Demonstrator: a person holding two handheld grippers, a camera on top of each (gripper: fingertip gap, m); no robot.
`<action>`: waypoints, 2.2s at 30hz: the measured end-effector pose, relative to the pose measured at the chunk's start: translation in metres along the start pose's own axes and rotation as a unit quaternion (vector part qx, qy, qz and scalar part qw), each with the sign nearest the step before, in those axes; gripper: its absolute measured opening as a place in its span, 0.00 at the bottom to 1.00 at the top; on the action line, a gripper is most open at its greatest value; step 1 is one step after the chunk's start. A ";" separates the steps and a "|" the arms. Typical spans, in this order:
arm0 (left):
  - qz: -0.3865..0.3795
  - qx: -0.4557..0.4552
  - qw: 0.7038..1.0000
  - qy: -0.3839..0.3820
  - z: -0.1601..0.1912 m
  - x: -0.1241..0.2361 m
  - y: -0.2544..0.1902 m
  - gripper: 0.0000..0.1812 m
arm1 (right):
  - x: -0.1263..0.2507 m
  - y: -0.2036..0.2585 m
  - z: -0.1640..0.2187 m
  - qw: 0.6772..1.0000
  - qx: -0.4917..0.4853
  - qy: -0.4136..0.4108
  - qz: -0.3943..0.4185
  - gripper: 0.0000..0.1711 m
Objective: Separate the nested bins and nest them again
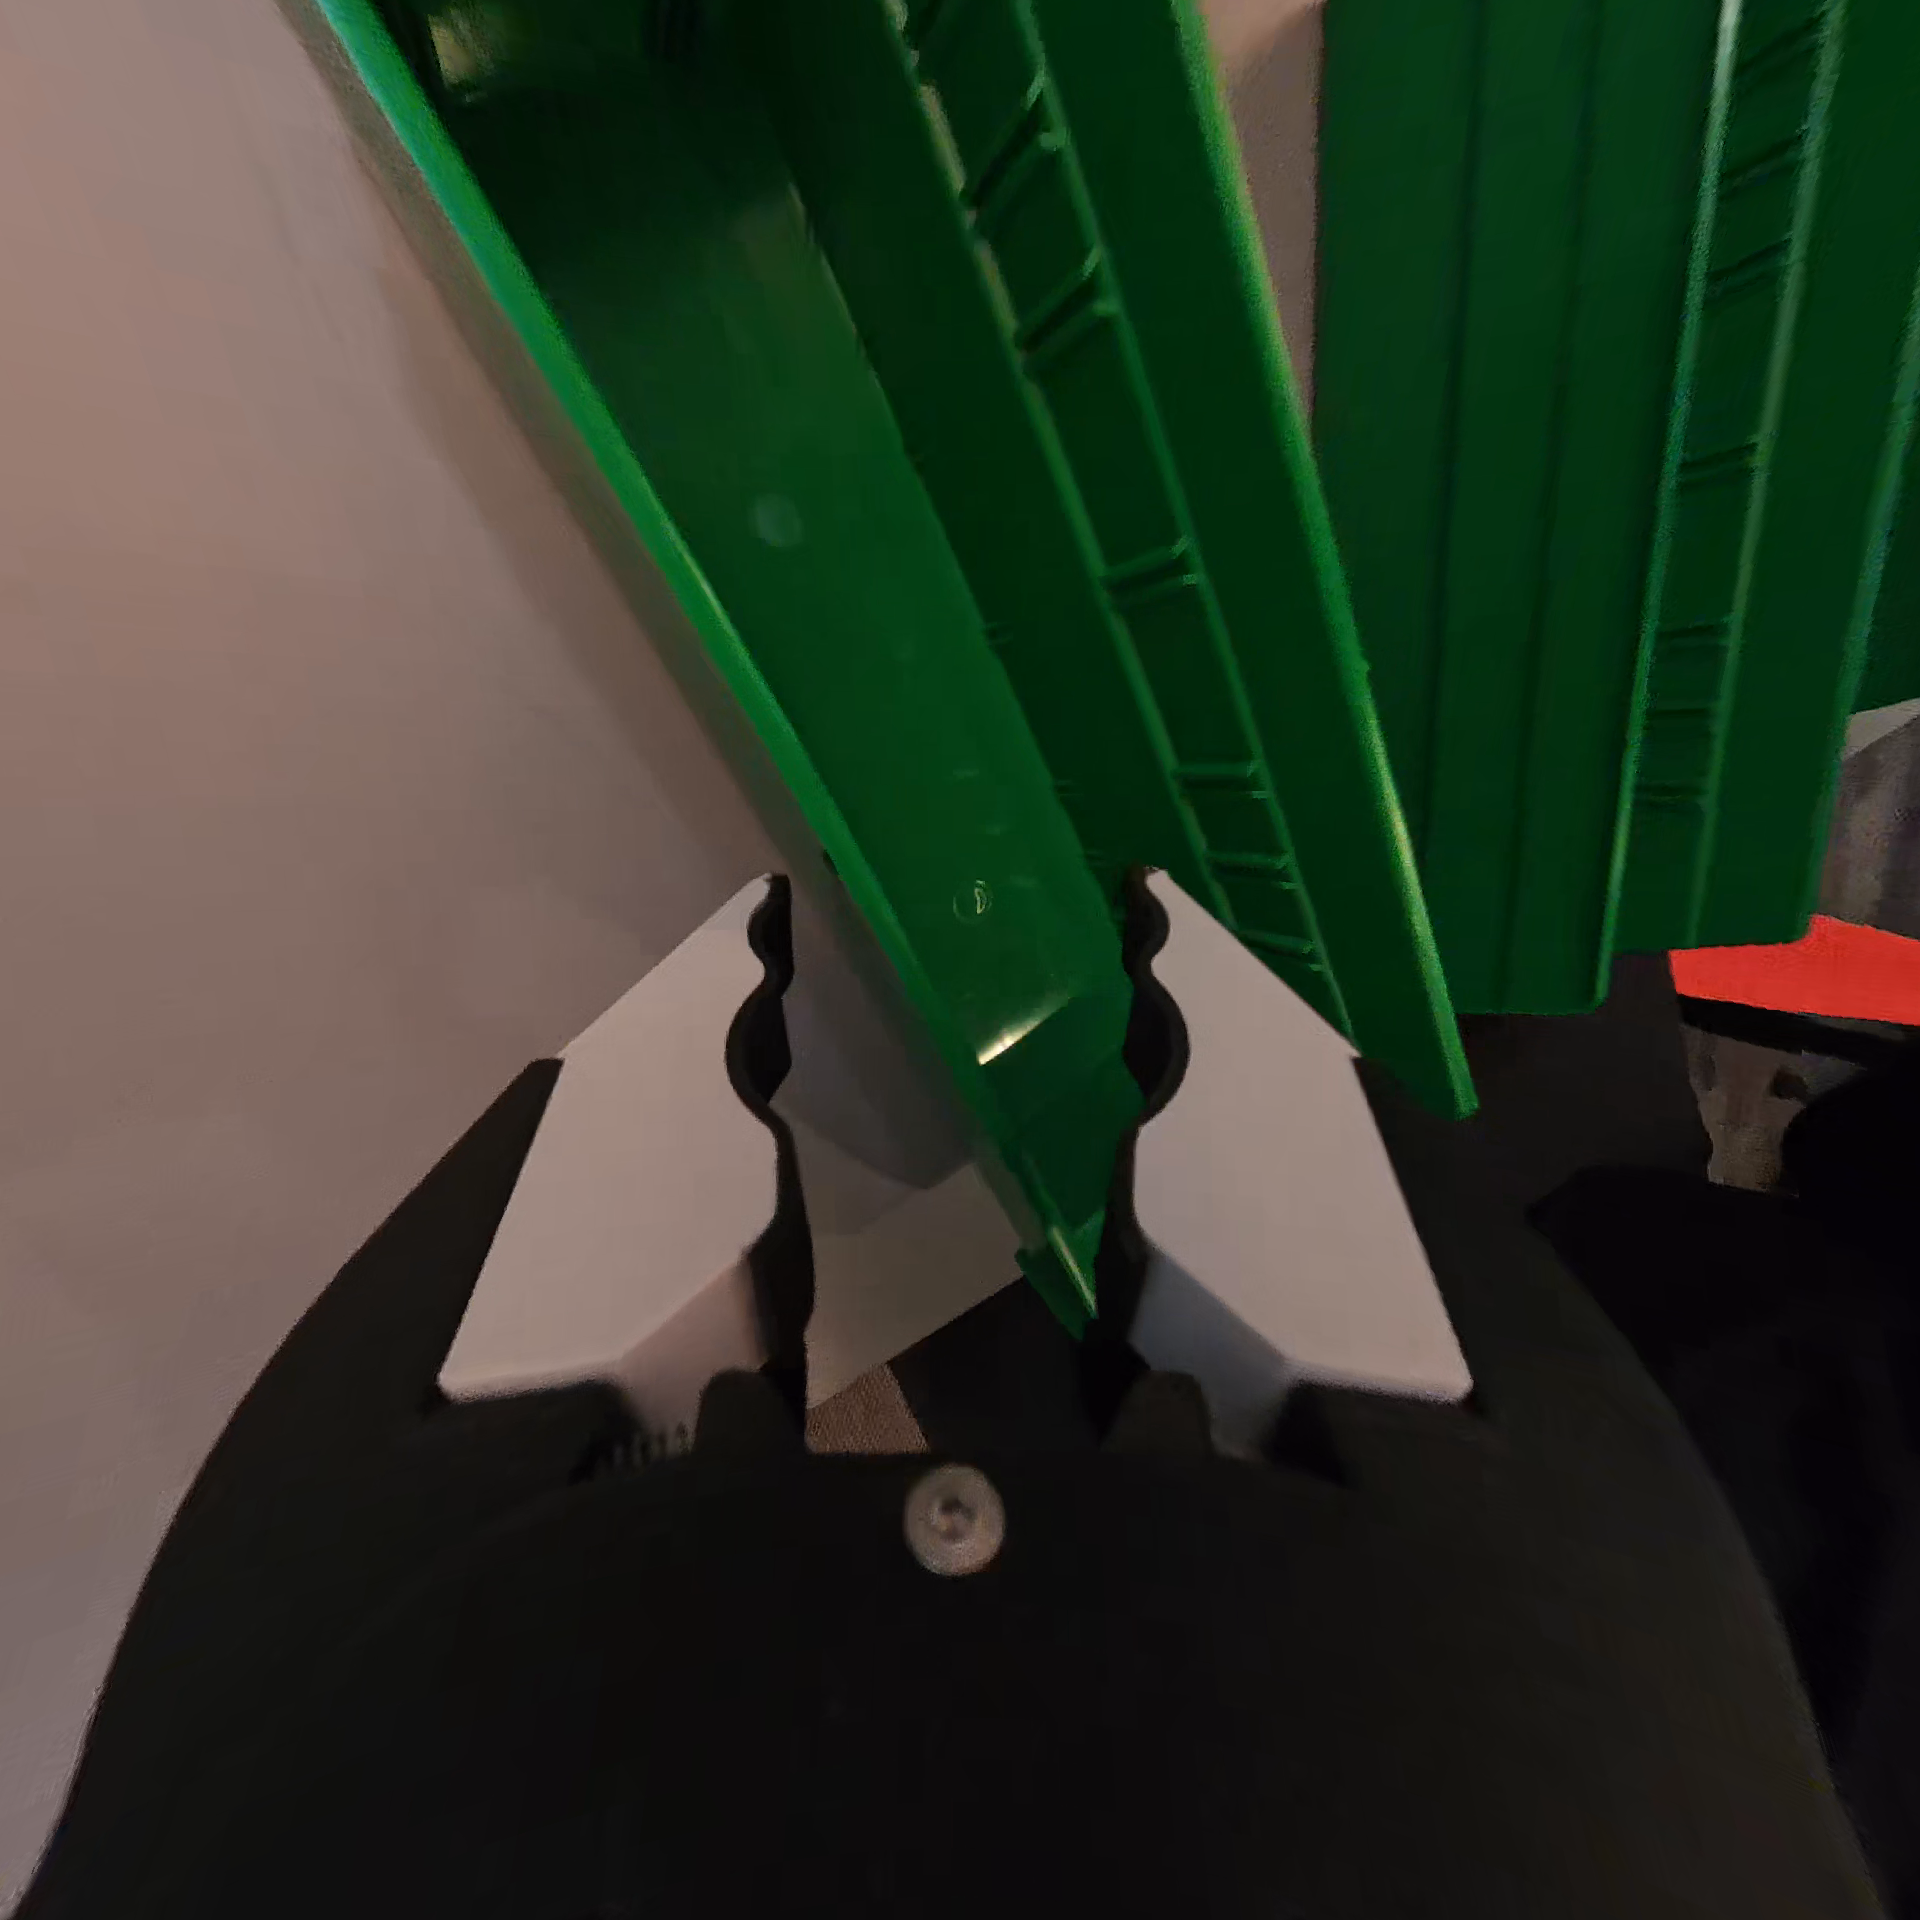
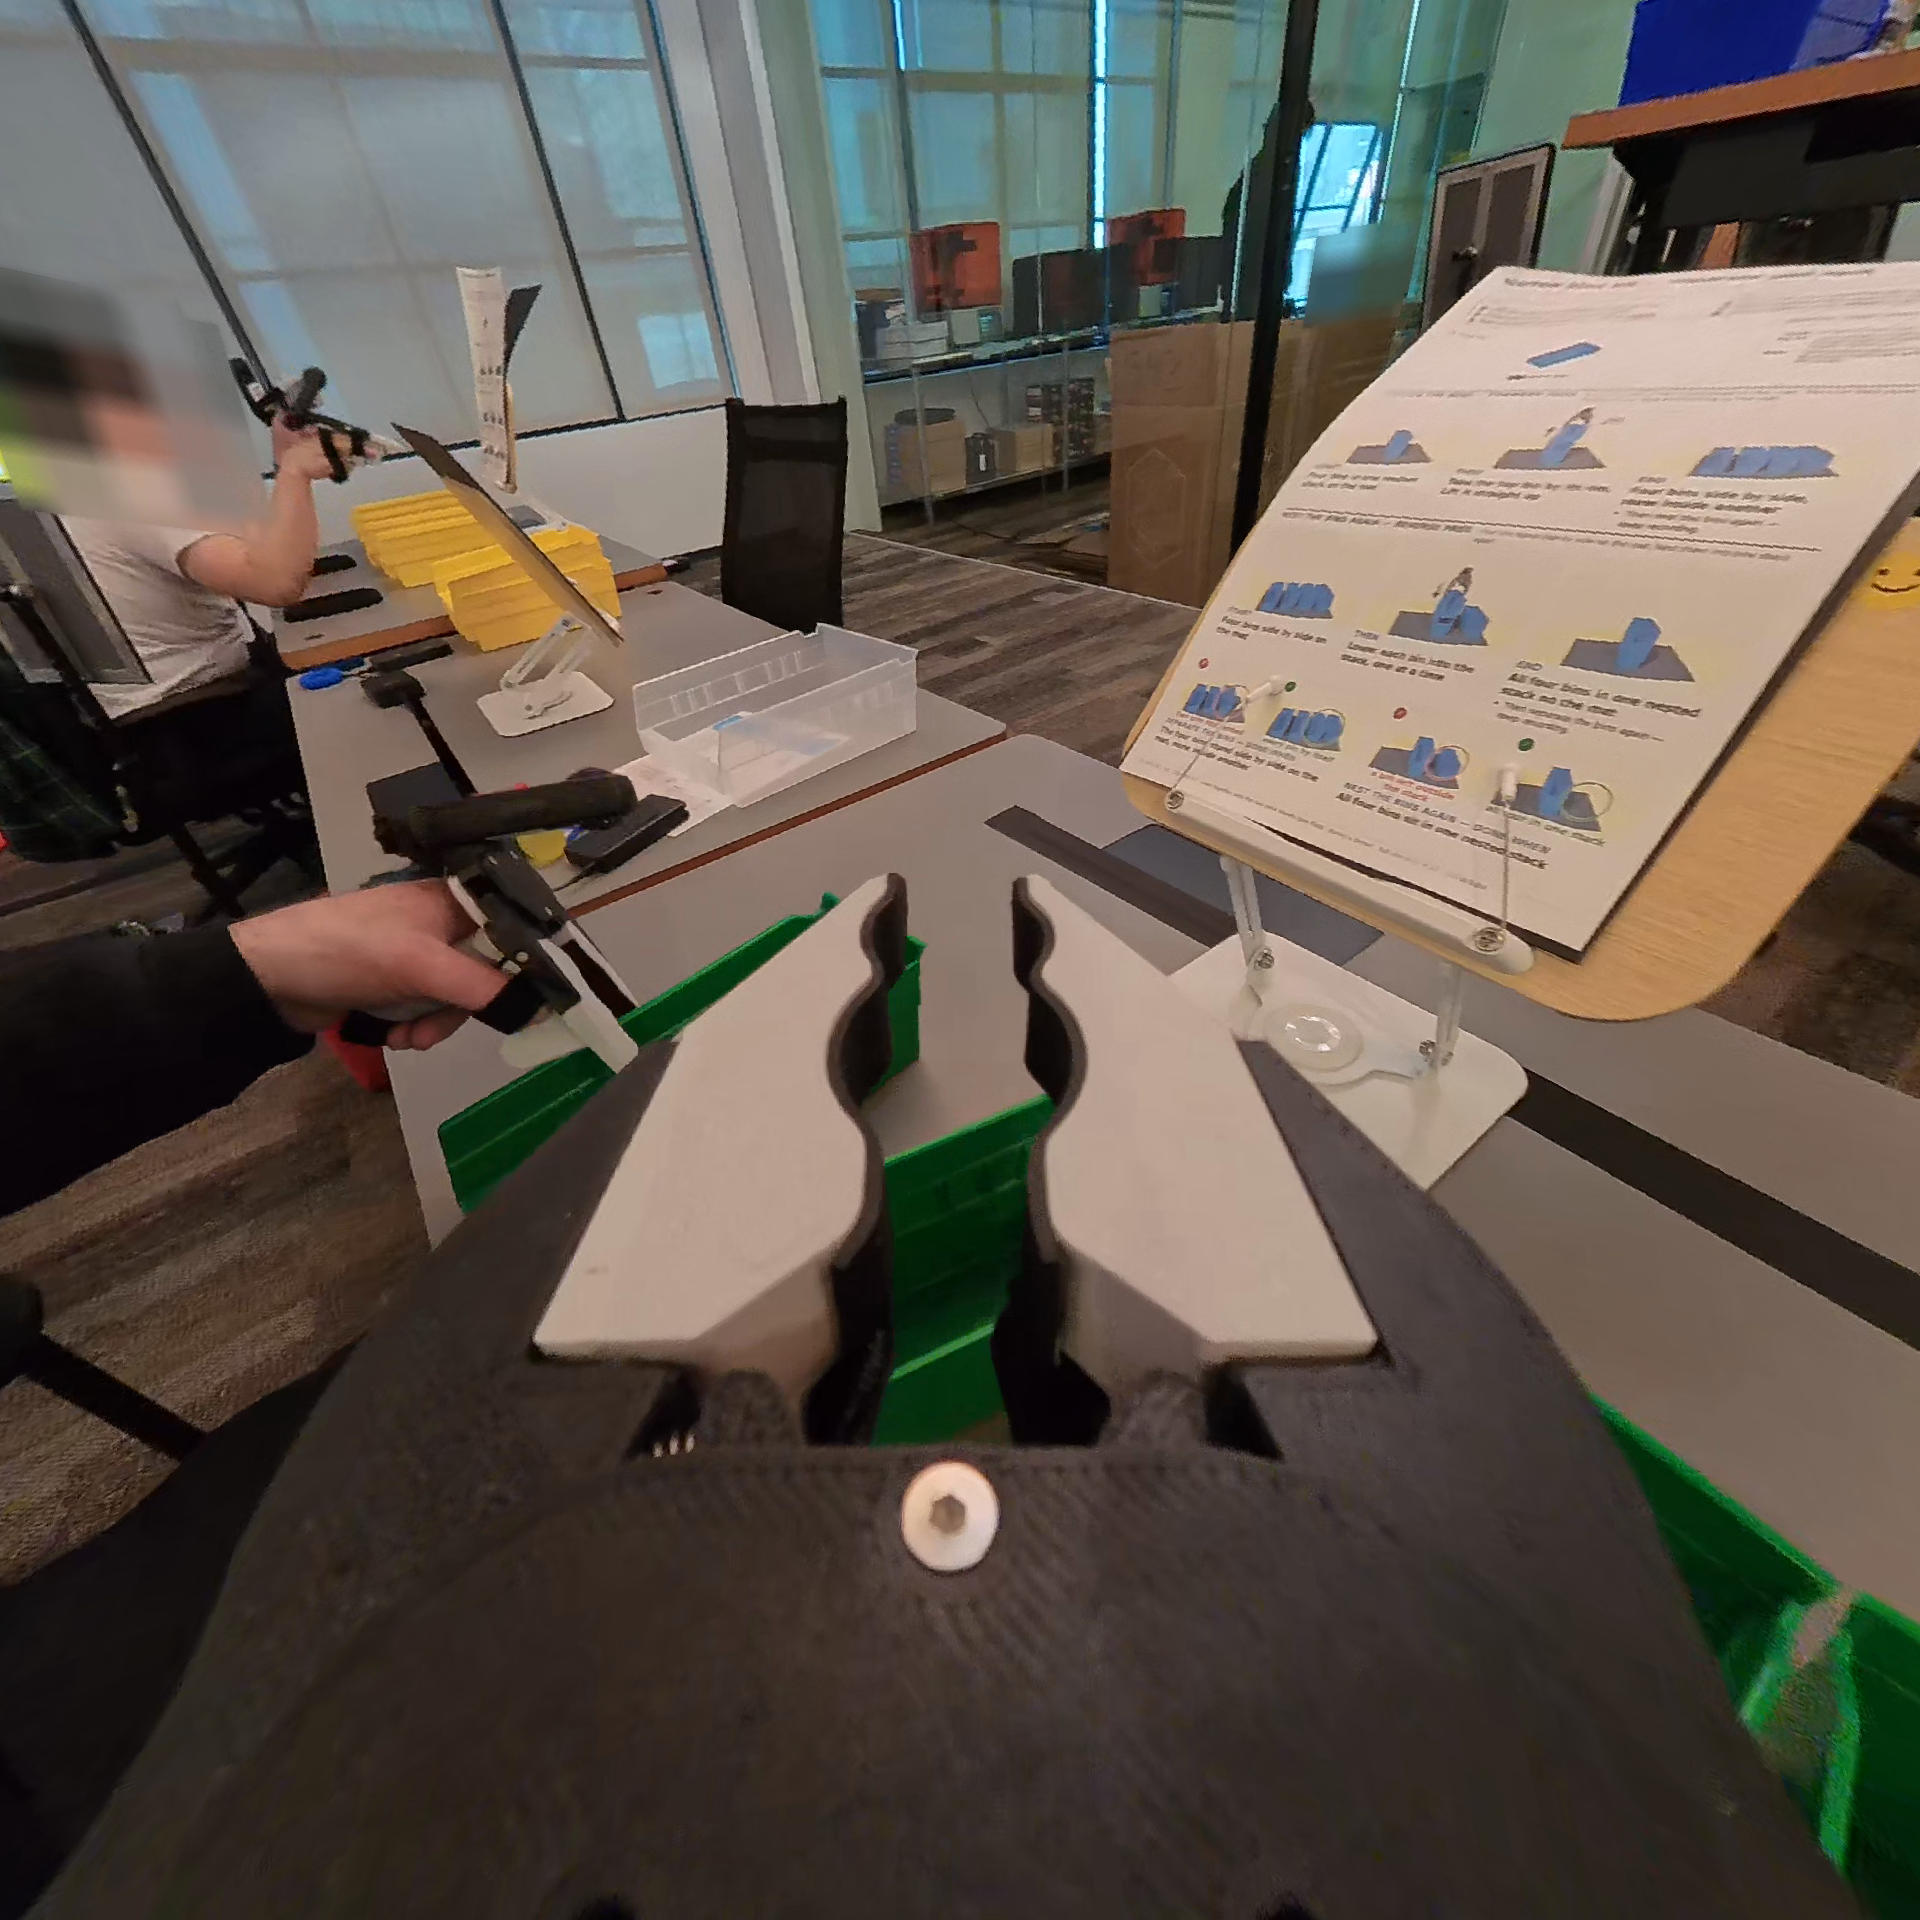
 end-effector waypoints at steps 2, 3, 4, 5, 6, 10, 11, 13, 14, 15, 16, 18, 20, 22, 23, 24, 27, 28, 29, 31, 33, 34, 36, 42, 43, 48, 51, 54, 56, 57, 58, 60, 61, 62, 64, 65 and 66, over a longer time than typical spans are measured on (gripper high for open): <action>0.007 -0.009 1.000 -0.009 -0.001 0.003 0.001 0.34 | 0.009 -0.004 -0.003 1.000 -0.003 0.007 0.014 0.12; 0.000 -0.013 1.000 -0.013 -0.002 0.002 0.003 0.34 | 0.015 -0.008 -0.004 0.999 -0.003 0.013 0.029 0.14; -0.010 -0.018 1.000 -0.017 -0.003 0.001 0.006 0.33 | 0.021 -0.012 -0.006 0.999 -0.001 0.017 0.048 0.16; -0.012 -0.029 0.999 -0.021 -0.004 -0.001 0.006 0.33 | 0.027 -0.015 -0.009 0.998 0.001 0.022 0.064 0.17; -0.007 -0.041 0.999 -0.023 -0.005 -0.004 0.005 0.32 | 0.033 -0.018 -0.012 0.996 0.004 0.026 0.079 0.18; -0.007 -0.070 0.997 -0.026 -0.011 -0.009 0.004 0.28 | 0.061 -0.029 -0.022 0.990 0.004 0.045 0.130 0.18; -0.010 -0.073 0.997 -0.026 -0.012 -0.009 0.005 0.25 | 0.069 -0.032 -0.023 0.988 0.002 0.054 0.143 0.18; -0.020 -0.082 0.996 -0.029 -0.016 -0.009 0.008 0.20 | 0.082 -0.037 -0.023 0.983 0.002 0.078 0.168 0.18; -0.017 -0.084 0.996 -0.030 -0.017 -0.010 0.008 0.21 | 0.086 -0.038 -0.021 0.982 -0.004 0.089 0.169 0.18; -0.007 -0.079 0.997 -0.027 -0.017 -0.010 0.008 0.22 | 0.086 -0.038 -0.019 0.982 -0.016 0.095 0.161 0.18; 0.005 -0.070 0.997 -0.026 -0.018 -0.009 0.006 0.25 | 0.082 -0.036 -0.015 0.984 -0.031 0.098 0.146 0.18; 0.011 -0.061 0.997 -0.039 -0.020 -0.006 0.006 0.27 | 0.062 -0.030 0.005 0.982 -0.069 0.133 0.114 0.22; 0.019 -0.049 0.997 -0.054 -0.021 -0.002 0.005 0.30 | 0.034 -0.023 0.036 0.970 -0.108 0.194 0.097 0.18; 0.030 -0.033 0.997 -0.059 -0.020 0.001 0.004 0.29 | 0.003 -0.012 0.072 0.953 -0.137 0.258 0.077 0.06; 0.025 -0.031 0.998 -0.056 -0.018 0.001 0.005 0.27 | -0.012 -0.007 0.089 0.948 -0.149 0.275 0.065 0.06; 0.022 -0.032 0.998 -0.052 -0.015 0.000 0.005 0.26 | -0.025 -0.003 0.106 0.940 -0.162 0.295 0.056 0.09; 0.017 -0.027 0.998 -0.058 -0.011 -0.003 0.006 0.19 | -0.055 0.004 0.147 0.918 -0.199 0.342 0.043 0.15; 0.022 -0.019 0.998 -0.060 -0.011 -0.003 0.007 0.17 | -0.063 0.005 0.158 0.911 -0.214 0.351 0.039 0.18; 0.030 -0.016 0.997 -0.062 -0.010 -0.003 0.006 0.18 | -0.069 0.005 0.166 0.903 -0.231 0.359 0.037 0.24; 0.036 -0.014 0.997 -0.065 -0.009 -0.003 0.005 0.18 | -0.078 0.004 0.177 0.893 -0.254 0.369 0.044 0.31; 0.039 -0.011 0.997 -0.071 -0.009 -0.004 0.004 0.19 | -0.081 -0.002 0.180 0.892 -0.249 0.373 0.065 0.29; 0.042 -0.011 0.996 -0.071 -0.010 -0.005 0.004 0.20 | -0.082 -0.005 0.182 0.887 -0.254 0.379 0.068 0.29; 0.046 -0.009 0.996 -0.073 -0.010 -0.006 0.004 0.21 | -0.081 -0.009 0.186 0.879 -0.262 0.390 0.078 0.34; 0.049 -0.009 0.996 -0.074 -0.010 -0.010 0.003 0.22 | -0.092 -0.014 0.200 0.861 -0.267 0.424 0.086 0.35; 0.049 -0.009 0.996 -0.075 -0.011 -0.011 0.003 0.22 | -0.096 -0.015 0.205 0.860 -0.267 0.427 0.081 0.30; 0.054 -0.001 0.995 -0.079 -0.011 -0.014 0.002 0.20 | -0.105 -0.020 0.211 0.860 -0.261 0.435 0.062 0.11; 0.061 0.003 0.995 -0.079 -0.011 -0.015 0.001 0.20 | -0.107 -0.022 0.211 0.852 -0.252 0.455 0.057 0.09; 0.075 0.007 0.994 -0.080 -0.011 -0.017 -0.002 0.20 | -0.110 -0.022 0.209 0.849 -0.228 0.474 0.060 0.09; 0.081 0.010 0.993 -0.083 -0.012 -0.016 -0.002 0.20 | -0.111 -0.021 0.209 0.849 -0.221 0.476 0.059 0.08; 0.082 0.010 0.993 -0.088 -0.013 -0.015 -0.002 0.22 | -0.111 -0.021 0.208 0.851 -0.221 0.472 0.056 0.11; 0.084 0.010 0.992 -0.094 -0.014 -0.013 -0.002 0.24 | -0.110 -0.020 0.206 0.855 -0.220 0.467 0.055 0.15; 0.089 0.010 0.990 -0.109 -0.016 -0.008 -0.001 0.27 | -0.105 -0.017 0.198 0.868 -0.221 0.443 0.046 0.18; 0.091 0.009 0.989 -0.119 -0.018 -0.005 0.000 0.28 | -0.100 -0.016 0.191 0.876 -0.218 0.427 0.047 0.18; 0.093 0.009 0.987 -0.127 -0.019 -0.002 0.000 0.28 | -0.093 -0.016 0.182 0.886 -0.210 0.410 0.051 0.18; 0.093 0.012 0.986 -0.140 -0.020 0.002 0.003 0.28 | -0.072 -0.018 0.162 0.900 -0.192 0.383 0.078 0.22; 0.093 0.015 0.985 -0.144 -0.020 0.004 0.005 0.28 | -0.058 -0.022 0.153 0.905 -0.182 0.371 0.102 0.27; 0.095 0.017 0.984 -0.147 -0.021 0.005 0.006 0.27 | -0.041 -0.028 0.144 0.906 -0.172 0.362 0.138 0.37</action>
Point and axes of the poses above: each gripper's, where its closed fingertips meet, x back along the fingers, z out of its underside, y = z × x across the jaws, the point moved 7 cm from there along x, back along the fingers, and after that the axes turned 13 degrees about -z, right-handed, at the moved point
